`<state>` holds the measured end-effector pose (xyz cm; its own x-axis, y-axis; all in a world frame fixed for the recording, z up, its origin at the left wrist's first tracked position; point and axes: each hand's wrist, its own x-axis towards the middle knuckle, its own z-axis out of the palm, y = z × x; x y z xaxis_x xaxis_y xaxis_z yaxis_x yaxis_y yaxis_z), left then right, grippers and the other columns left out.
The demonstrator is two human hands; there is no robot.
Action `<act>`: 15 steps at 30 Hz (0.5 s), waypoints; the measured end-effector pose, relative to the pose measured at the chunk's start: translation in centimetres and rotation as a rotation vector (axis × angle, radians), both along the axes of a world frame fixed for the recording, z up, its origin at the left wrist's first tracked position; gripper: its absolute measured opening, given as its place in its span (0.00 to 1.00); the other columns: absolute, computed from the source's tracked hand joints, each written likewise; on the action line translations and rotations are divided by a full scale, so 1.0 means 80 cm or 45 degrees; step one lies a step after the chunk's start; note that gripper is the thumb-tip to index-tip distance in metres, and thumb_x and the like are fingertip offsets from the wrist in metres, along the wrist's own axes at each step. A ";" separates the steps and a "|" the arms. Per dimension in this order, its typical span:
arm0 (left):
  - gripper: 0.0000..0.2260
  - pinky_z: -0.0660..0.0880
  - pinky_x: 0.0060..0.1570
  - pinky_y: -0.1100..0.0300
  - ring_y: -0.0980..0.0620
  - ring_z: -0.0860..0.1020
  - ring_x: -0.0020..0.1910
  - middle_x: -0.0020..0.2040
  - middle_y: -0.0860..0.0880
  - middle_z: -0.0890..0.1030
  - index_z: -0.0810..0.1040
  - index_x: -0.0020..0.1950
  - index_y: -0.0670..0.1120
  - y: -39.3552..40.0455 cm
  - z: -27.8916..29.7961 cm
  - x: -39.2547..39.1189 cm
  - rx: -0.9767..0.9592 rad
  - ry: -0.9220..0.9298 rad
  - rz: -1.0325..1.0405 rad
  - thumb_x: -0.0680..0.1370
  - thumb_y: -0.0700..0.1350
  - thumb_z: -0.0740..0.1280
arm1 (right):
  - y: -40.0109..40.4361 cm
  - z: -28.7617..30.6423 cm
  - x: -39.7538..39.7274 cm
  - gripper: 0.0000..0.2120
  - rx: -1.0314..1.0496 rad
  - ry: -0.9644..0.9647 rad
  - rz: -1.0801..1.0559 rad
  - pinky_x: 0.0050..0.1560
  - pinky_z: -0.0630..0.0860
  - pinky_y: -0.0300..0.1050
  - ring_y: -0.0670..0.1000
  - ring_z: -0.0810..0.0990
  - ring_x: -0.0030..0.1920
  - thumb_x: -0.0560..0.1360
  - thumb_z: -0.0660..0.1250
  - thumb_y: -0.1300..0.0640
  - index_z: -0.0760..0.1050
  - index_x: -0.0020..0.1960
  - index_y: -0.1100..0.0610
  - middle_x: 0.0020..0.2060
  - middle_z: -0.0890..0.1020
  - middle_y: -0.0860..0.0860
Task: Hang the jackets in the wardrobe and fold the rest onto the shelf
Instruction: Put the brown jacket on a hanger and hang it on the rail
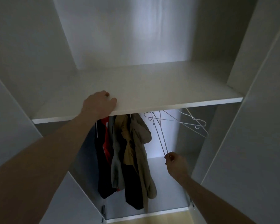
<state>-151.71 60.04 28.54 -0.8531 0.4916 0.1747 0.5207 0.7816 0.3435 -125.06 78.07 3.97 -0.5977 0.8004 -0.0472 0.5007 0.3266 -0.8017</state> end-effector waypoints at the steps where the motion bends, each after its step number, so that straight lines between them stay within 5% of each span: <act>1: 0.30 0.70 0.64 0.48 0.43 0.74 0.68 0.74 0.48 0.74 0.70 0.76 0.54 0.000 0.000 0.001 -0.005 0.007 -0.014 0.77 0.65 0.56 | -0.008 0.001 0.015 0.10 0.000 0.000 -0.024 0.37 0.78 0.35 0.44 0.83 0.33 0.82 0.67 0.56 0.82 0.44 0.49 0.33 0.83 0.45; 6: 0.33 0.71 0.62 0.48 0.40 0.75 0.67 0.72 0.43 0.75 0.69 0.76 0.49 -0.006 0.004 0.011 0.001 0.002 -0.097 0.75 0.64 0.55 | -0.052 0.014 0.080 0.10 -0.039 -0.084 -0.088 0.35 0.72 0.34 0.44 0.82 0.36 0.83 0.66 0.54 0.85 0.49 0.51 0.35 0.82 0.44; 9: 0.37 0.70 0.70 0.47 0.40 0.71 0.72 0.77 0.41 0.69 0.66 0.79 0.45 -0.015 0.007 0.021 -0.115 0.011 -0.216 0.76 0.64 0.50 | -0.081 0.033 0.104 0.10 0.048 -0.054 -0.176 0.27 0.65 0.27 0.39 0.78 0.29 0.83 0.66 0.53 0.86 0.49 0.50 0.29 0.80 0.40; 15: 0.34 0.67 0.73 0.46 0.40 0.70 0.73 0.78 0.41 0.68 0.64 0.80 0.45 -0.025 0.014 0.029 -0.118 0.014 -0.236 0.78 0.63 0.50 | -0.106 0.081 0.095 0.14 0.203 -0.036 -0.176 0.32 0.68 0.37 0.45 0.79 0.31 0.83 0.64 0.51 0.84 0.44 0.53 0.27 0.81 0.45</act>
<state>-149.42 58.08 29.66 -0.7449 0.6544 0.1304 0.6619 0.7000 0.2680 -117.49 69.62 10.48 -0.4816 0.8735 0.0711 0.5714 0.3744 -0.7303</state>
